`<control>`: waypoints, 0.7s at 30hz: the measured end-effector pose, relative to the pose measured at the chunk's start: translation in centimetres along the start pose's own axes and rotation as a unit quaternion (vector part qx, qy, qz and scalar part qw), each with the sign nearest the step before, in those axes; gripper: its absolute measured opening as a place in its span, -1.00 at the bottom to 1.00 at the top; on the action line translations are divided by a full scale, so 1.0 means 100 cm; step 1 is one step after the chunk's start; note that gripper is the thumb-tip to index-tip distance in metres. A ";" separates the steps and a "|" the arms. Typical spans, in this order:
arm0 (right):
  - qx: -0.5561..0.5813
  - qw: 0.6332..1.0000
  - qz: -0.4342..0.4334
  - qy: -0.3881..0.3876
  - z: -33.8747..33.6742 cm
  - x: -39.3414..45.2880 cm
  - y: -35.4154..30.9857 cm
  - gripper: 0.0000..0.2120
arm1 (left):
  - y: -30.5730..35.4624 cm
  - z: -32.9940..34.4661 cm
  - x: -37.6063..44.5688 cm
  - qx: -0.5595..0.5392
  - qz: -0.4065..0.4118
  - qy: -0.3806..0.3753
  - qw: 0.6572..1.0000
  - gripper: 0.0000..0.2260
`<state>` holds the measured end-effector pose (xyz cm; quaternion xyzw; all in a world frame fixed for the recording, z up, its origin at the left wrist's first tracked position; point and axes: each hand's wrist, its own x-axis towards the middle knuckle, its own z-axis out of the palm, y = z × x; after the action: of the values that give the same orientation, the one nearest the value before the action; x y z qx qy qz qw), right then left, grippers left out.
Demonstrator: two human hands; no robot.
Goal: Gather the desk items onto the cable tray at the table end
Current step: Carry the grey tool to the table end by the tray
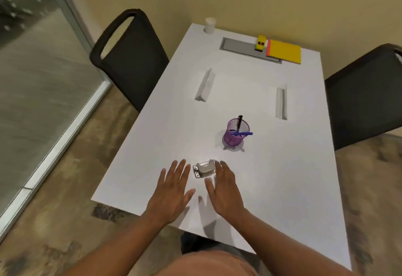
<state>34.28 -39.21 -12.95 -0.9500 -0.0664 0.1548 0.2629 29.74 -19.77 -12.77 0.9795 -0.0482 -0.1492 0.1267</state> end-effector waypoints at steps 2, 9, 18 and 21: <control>0.058 0.998 0.038 -0.009 0.000 0.017 0.001 -0.42 | -0.005 0.004 0.021 -0.062 -0.027 -0.041 0.997 -0.30; 0.134 0.976 0.153 -0.085 -0.005 0.069 0.022 -0.47 | -0.005 0.014 0.083 -0.271 -0.140 -0.104 0.947 -0.35; 0.192 0.939 0.281 -0.041 0.021 0.096 0.017 -0.82 | 0.009 0.027 0.117 -0.354 -0.224 -0.085 0.904 -0.57; 0.229 0.915 0.331 -0.028 0.024 0.098 0.008 -0.82 | 0.013 0.028 0.118 -0.368 -0.225 -0.072 0.899 -0.65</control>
<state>42.80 -36.74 -17.88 -0.8265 0.2822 0.2706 0.4050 39.99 -23.24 -18.34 0.8342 0.2231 -0.2512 0.4373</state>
